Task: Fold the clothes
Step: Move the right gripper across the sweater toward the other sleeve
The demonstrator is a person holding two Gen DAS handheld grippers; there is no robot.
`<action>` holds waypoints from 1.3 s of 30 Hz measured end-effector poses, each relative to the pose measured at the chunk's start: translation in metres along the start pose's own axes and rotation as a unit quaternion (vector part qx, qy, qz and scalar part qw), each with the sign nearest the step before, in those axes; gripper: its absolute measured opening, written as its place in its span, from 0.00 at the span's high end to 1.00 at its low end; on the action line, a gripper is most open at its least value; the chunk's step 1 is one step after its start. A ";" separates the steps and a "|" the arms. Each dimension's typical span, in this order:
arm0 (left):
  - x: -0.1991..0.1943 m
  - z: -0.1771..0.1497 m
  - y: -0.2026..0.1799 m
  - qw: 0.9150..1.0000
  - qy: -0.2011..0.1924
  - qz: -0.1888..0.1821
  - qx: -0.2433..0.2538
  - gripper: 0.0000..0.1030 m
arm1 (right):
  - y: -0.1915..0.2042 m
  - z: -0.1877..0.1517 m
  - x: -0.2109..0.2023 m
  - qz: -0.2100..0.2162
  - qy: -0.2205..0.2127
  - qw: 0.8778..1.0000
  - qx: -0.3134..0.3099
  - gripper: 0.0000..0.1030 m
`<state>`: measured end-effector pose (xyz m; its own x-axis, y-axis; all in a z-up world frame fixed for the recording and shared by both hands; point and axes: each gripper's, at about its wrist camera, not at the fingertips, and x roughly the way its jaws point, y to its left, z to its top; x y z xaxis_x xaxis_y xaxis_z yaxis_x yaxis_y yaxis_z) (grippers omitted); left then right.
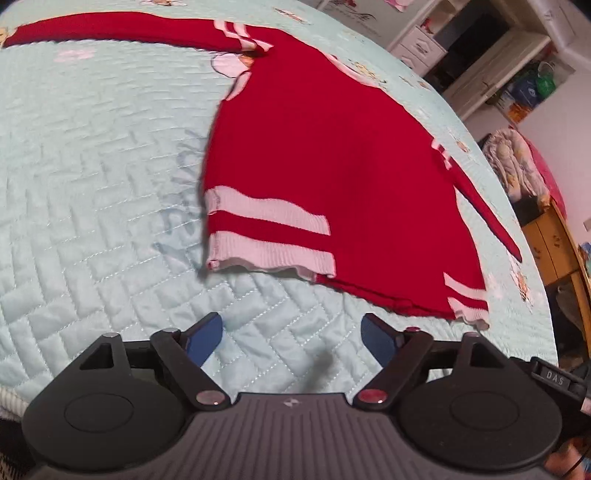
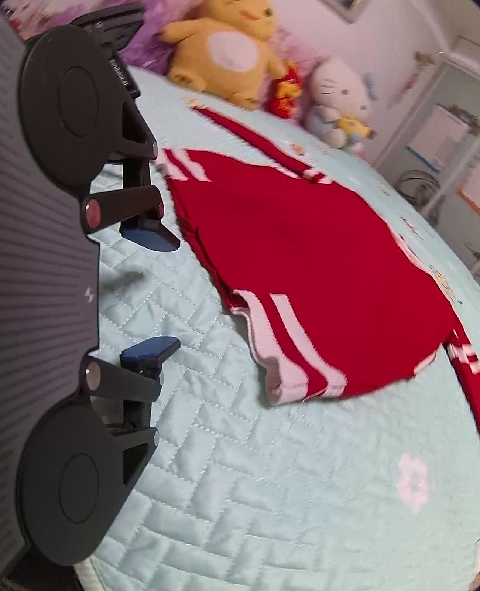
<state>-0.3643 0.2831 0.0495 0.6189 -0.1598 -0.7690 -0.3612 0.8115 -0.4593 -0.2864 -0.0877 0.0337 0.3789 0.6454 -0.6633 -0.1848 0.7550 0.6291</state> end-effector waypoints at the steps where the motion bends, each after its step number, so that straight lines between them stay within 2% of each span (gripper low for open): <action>1: 0.000 0.000 -0.001 1.000 -0.001 -0.001 0.002 0.18 | 0.002 0.001 -0.004 0.003 -0.001 1.000 0.001 0.49; 5: -0.012 0.006 -0.002 0.999 -0.020 -0.037 -0.021 0.19 | 0.012 0.006 -0.017 0.013 -0.020 1.000 -0.008 0.49; 8: -0.012 0.007 0.000 0.999 -0.024 -0.040 -0.028 0.18 | 0.014 0.009 -0.020 0.013 -0.042 0.999 -0.024 0.47; 11: -0.007 0.005 0.004 0.999 -0.016 -0.037 -0.036 0.19 | -0.002 0.011 -0.006 -0.004 -0.014 1.000 0.014 0.45; 12: -0.005 0.004 0.006 0.998 -0.014 -0.036 -0.039 0.19 | -0.008 0.010 -0.004 -0.001 -0.005 0.999 0.034 0.45; 14: -0.005 0.004 0.007 0.998 -0.013 -0.040 -0.043 0.19 | -0.008 0.012 -0.009 0.010 -0.006 0.999 0.031 0.45; 20: -0.017 0.020 -0.007 0.995 -0.060 -0.077 -0.021 0.19 | -0.001 0.039 -0.019 0.035 -0.064 0.997 0.014 0.45; 25: 0.000 0.038 -0.010 0.993 -0.099 -0.058 -0.015 0.23 | -0.009 0.049 -0.003 0.022 -0.081 0.996 0.017 0.47; 27: 0.013 0.040 -0.007 0.995 -0.093 -0.037 -0.015 0.23 | -0.020 0.043 0.012 -0.001 -0.068 0.997 0.023 0.51; 29: 0.027 0.040 -0.001 0.997 -0.079 -0.015 -0.017 0.27 | -0.030 0.034 0.016 -0.001 -0.074 0.997 0.017 0.63; 30: 0.030 0.038 0.002 0.997 -0.073 -0.012 -0.019 0.32 | -0.029 0.034 0.015 -0.003 -0.069 0.998 0.013 0.64; 33: 0.028 0.036 0.008 0.996 -0.077 -0.024 -0.021 0.32 | -0.024 0.037 0.013 -0.012 -0.051 0.999 0.002 0.64; 37: 0.010 0.039 0.020 0.989 -0.113 -0.066 -0.070 0.32 | -0.017 0.042 0.010 -0.013 -0.042 0.999 0.013 0.58; 39: 0.000 0.041 0.027 0.983 -0.145 -0.067 -0.086 0.32 | -0.013 0.039 0.009 -0.019 -0.050 0.999 0.009 0.56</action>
<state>-0.3459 0.3284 0.0555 0.8332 -0.0717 -0.5483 -0.3593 0.6835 -0.6354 -0.2452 -0.0963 0.0348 0.4740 0.6004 -0.6441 -0.1524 0.7763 0.6116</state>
